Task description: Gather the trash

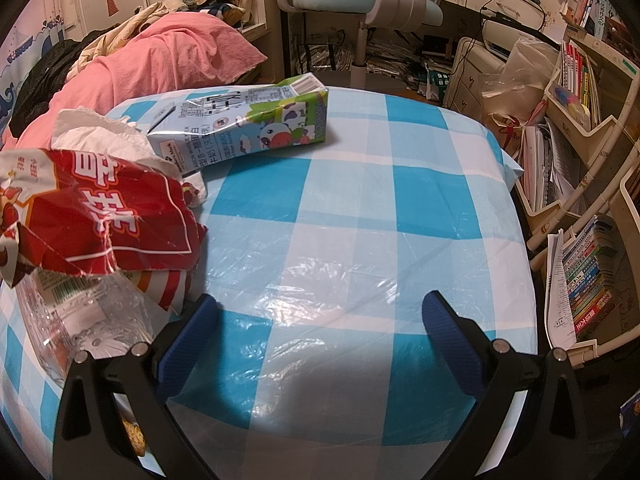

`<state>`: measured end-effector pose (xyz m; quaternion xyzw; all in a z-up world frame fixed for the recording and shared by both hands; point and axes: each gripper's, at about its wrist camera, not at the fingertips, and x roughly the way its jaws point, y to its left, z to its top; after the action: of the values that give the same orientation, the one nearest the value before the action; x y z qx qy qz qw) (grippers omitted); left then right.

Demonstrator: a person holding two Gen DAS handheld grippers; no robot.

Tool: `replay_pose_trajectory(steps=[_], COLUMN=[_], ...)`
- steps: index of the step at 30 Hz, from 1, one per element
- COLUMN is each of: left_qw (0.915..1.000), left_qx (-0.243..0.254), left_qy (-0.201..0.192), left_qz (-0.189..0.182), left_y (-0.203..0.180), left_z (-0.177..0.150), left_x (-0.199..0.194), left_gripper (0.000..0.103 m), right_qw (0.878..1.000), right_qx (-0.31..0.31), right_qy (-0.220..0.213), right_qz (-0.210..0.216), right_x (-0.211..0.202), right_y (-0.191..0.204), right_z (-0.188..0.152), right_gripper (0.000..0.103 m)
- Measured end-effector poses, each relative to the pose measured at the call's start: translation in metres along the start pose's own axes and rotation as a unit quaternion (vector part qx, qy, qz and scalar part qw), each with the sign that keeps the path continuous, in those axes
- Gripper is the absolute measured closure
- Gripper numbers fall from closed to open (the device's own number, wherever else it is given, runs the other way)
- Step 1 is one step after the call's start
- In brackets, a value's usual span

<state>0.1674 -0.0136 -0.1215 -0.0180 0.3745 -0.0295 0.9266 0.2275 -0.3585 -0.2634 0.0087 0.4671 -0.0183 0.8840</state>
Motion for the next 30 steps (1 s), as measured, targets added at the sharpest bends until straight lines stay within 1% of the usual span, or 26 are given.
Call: replay_pose_trajectory(steps=[3, 5, 8, 9, 11, 12, 13, 14, 15, 16, 17, 18, 19, 21, 22, 23, 24, 26, 27, 30], left_qw=[1.0, 1.0, 0.9997, 0.9997, 0.9997, 0.9997, 0.9996, 0.9995, 0.9994, 0.9991, 0.9988, 0.9983, 0.9983, 0.9985, 0.9988, 0.9991, 0.9996, 0.9999, 0.9999, 0.9999], left_qx=[0.008, 0.003, -0.003, -0.002, 0.009, 0.014, 0.019, 0.026, 0.03, 0.036, 0.042, 0.05, 0.052, 0.05, 0.044, 0.038, 0.025, 0.011, 0.007, 0.005], left_qy=[0.001, 0.006, 0.02, 0.021, 0.016, 0.013, 0.008, 0.006, 0.008, 0.014, 0.021, 0.023, 0.022, 0.018, 0.019, 0.017, 0.006, 0.011, 0.01, -0.005], left_qz=[0.003, 0.002, -0.012, -0.014, -0.018, -0.019, -0.019, -0.017, -0.016, -0.015, -0.016, -0.017, -0.014, -0.01, -0.01, -0.009, -0.006, -0.003, -0.01, 0.01], left_y=[0.004, 0.007, 0.009, 0.009, 0.004, 0.002, -0.001, -0.005, -0.007, -0.011, -0.013, -0.017, -0.018, -0.02, -0.021, -0.021, -0.022, -0.023, -0.026, -0.032], left_z=[-0.001, 0.0, -0.001, -0.001, -0.001, -0.002, -0.003, -0.004, -0.005, -0.007, -0.008, -0.011, -0.014, -0.017, -0.017, -0.017, -0.018, -0.015, -0.013, -0.005], left_x=[0.005, 0.011, 0.018, 0.018, 0.015, 0.013, 0.011, 0.01, 0.01, 0.01, 0.01, 0.01, 0.01, 0.009, 0.009, 0.009, 0.007, 0.007, 0.005, -0.005], left_gripper=[0.006, 0.006, 0.006, 0.006, 0.006, 0.006, 0.006, 0.006, 0.006, 0.006, 0.006, 0.006, 0.006, 0.006, 0.006, 0.006, 0.006, 0.006, 0.006, 0.006], right_qw=[1.0, 1.0, 1.0, 1.0, 0.999, 0.999, 0.999, 1.0, 0.999, 0.999, 0.998, 0.998, 0.997, 0.995, 0.993, 0.992, 0.992, 0.992, 0.992, 0.992], right_qx=[0.0, 0.0, 0.004, 0.001, -0.006, -0.005, -0.005, -0.008, -0.022, -0.033, -0.039, -0.039, -0.037, -0.034, -0.033, -0.031, -0.028, -0.024, -0.021, -0.006], right_qy=[0.0, 0.0, 0.001, 0.006, 0.033, 0.039, 0.036, 0.03, 0.015, -0.002, -0.017, -0.042, -0.056, -0.095, -0.109, -0.119, -0.119, -0.12, -0.122, -0.123], right_qz=[0.0, 0.0, 0.001, 0.003, 0.01, 0.009, 0.009, 0.0, -0.024, -0.037, -0.038, -0.03, -0.026, -0.015, -0.008, 0.0, -0.001, 0.002, 0.003, 0.024], right_x=[-0.001, -0.001, -0.001, -0.002, -0.006, -0.011, -0.019, -0.028, -0.042, -0.056, -0.072, -0.097, -0.108, -0.14, -0.149, -0.157, -0.156, -0.153, -0.15, -0.152], right_y=[-0.003, -0.005, -0.009, -0.01, -0.012, -0.013, -0.017, -0.021, -0.021, -0.019, -0.02, -0.019, -0.019, -0.016, -0.013, -0.011, -0.01, -0.003, 0.002, 0.006], right_z=[-0.002, -0.003, -0.005, -0.005, -0.006, -0.01, -0.013, -0.017, -0.024, -0.029, -0.034, -0.039, -0.04, -0.046, -0.047, -0.05, -0.049, -0.051, -0.052, -0.046], right_gripper=[0.005, 0.005, 0.005, 0.005, 0.005, 0.005, 0.005, 0.005, 0.006, 0.006, 0.006, 0.005, 0.005, 0.005, 0.005, 0.005, 0.005, 0.005, 0.005, 0.005])
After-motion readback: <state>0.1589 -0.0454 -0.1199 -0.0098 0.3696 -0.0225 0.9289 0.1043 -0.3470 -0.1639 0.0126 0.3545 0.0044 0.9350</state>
